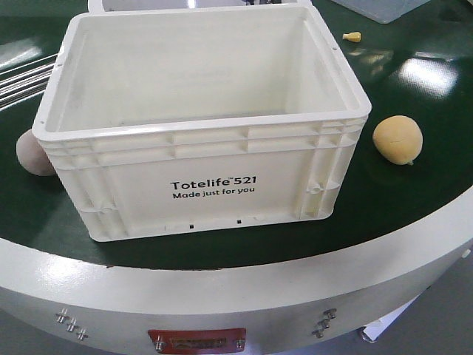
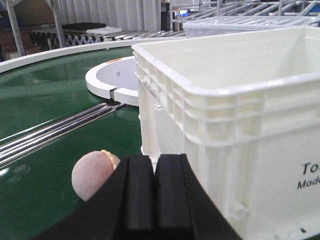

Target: Place moving items into box and shelve

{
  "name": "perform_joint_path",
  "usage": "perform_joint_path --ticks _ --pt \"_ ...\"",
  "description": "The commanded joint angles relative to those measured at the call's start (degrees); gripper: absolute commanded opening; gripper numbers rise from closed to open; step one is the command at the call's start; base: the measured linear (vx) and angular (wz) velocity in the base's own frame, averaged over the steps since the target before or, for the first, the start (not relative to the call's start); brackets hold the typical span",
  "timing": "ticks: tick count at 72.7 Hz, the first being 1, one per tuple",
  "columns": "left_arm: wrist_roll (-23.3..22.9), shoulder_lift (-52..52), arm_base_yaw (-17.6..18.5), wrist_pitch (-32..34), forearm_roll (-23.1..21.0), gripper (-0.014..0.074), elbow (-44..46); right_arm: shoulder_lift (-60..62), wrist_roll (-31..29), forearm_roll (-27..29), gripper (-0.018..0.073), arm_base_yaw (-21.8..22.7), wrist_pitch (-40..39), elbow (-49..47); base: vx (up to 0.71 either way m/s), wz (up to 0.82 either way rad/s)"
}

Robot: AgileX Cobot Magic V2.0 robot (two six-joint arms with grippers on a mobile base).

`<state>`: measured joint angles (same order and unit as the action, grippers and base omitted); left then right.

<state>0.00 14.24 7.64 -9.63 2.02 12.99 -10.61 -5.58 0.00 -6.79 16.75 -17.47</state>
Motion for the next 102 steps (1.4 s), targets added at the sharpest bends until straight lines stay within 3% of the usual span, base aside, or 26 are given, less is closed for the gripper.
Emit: perform_joint_path --ticks 1,15,37,52,77,84,92,102 --pt "0.4 5.0 0.3 5.1 -0.1 -0.0007 5.0 -4.7 -0.2 0.0 -0.0007 0.3 -3.6 -5.5 0.00 0.00" --pt "0.4 9.4 0.3 9.6 -0.1 -0.0007 7.1 -8.5 -0.1 0.3 -0.0007 0.3 -7.0 -8.3 0.00 0.00" --pt "-0.7 10.0 0.3 8.9 -0.6 -0.0007 8.5 -8.9 0.0 1.8 -0.0007 0.3 -7.7 -9.2 0.00 0.00" --pt "-1.1 19.0 0.3 5.7 -0.4 -0.0003 17.8 -15.2 0.0 -0.4 -0.0004 0.3 -3.9 -17.3 0.00 0.00" --pt "-1.1 37.1 0.3 6.6 -0.5 0.0015 34.3 -31.1 0.0 -2.9 -0.0001 0.3 -3.9 -32.9 0.00 0.00" --pt "-1.1 39.4 0.3 6.9 -0.5 0.0060 35.9 -33.0 0.0 -2.9 0.0015 0.3 -5.5 -34.0 0.00 0.00" --pt "-1.1 40.5 0.3 7.1 -0.5 0.0170 36.2 -33.4 -0.1 -2.9 0.0091 0.3 -6.7 -34.0 0.00 0.00" --pt "-1.1 41.0 0.3 8.2 -0.5 0.0362 36.2 -33.4 -0.1 -2.9 0.0297 0.3 -6.7 -34.0 0.00 0.00"
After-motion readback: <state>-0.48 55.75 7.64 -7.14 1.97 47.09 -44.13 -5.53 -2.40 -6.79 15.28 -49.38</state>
